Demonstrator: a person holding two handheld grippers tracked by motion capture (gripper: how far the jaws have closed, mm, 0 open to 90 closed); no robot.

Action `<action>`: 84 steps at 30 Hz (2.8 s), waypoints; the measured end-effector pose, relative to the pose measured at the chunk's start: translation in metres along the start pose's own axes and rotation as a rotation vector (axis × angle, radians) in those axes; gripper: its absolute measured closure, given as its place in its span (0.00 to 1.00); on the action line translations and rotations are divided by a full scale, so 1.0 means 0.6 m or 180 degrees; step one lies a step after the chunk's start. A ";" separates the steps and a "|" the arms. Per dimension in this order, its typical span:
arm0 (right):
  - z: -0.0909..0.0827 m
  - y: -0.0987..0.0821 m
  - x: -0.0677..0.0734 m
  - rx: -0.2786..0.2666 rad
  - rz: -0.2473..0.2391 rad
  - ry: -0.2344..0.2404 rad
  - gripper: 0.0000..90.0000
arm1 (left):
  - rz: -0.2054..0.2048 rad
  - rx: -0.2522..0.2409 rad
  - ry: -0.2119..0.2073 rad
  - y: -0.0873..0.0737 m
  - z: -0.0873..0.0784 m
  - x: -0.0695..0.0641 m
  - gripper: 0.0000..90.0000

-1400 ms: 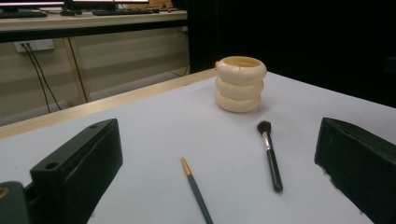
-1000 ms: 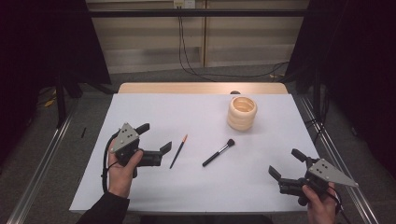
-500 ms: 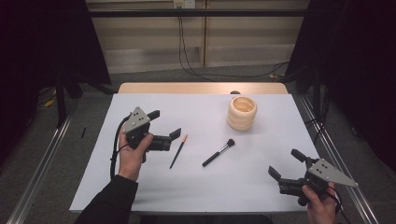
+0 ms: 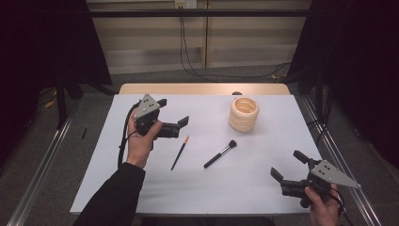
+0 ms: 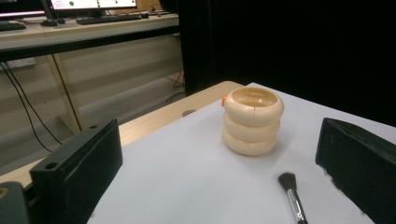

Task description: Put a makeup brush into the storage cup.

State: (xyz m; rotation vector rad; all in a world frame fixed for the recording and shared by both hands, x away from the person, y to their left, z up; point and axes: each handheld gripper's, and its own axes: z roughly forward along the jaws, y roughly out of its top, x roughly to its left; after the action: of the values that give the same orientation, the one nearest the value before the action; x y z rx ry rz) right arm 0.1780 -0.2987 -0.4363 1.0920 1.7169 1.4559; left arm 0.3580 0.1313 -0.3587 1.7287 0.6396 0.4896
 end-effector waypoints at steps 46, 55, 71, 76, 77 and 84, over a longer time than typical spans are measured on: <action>0.002 0.000 0.000 0.0033 0.0005 -0.0017 0.00 | -0.0163 0.1818 -0.0071 -0.008 0.061 0.018 0.04; 0.002 0.000 0.000 0.0036 0.0013 -0.0012 0.00 | -0.0107 0.2342 -0.0105 -0.019 0.080 0.018 0.06; 0.003 -0.001 0.001 0.0069 0.0009 0.0026 0.00 | -0.0302 0.3006 -0.0095 -0.045 0.105 0.020 0.13; 0.003 -0.001 0.000 0.0069 0.0018 0.0018 0.00 | -0.0286 0.3106 -0.0114 -0.049 0.109 0.016 0.22; 0.003 -0.001 0.000 0.0072 0.0017 0.0020 0.00 | -0.0310 0.3135 -0.0111 -0.050 0.110 0.015 0.26; 0.004 -0.002 0.000 0.0071 0.0016 0.0029 0.00 | -0.0611 0.3500 0.0055 -0.065 0.122 0.011 0.31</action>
State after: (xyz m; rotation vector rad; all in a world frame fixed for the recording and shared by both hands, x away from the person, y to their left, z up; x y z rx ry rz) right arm 0.1796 -0.2976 -0.4376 1.1036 1.7419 1.4502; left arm 0.4026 0.0882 -0.4146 2.6335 1.2061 -0.0342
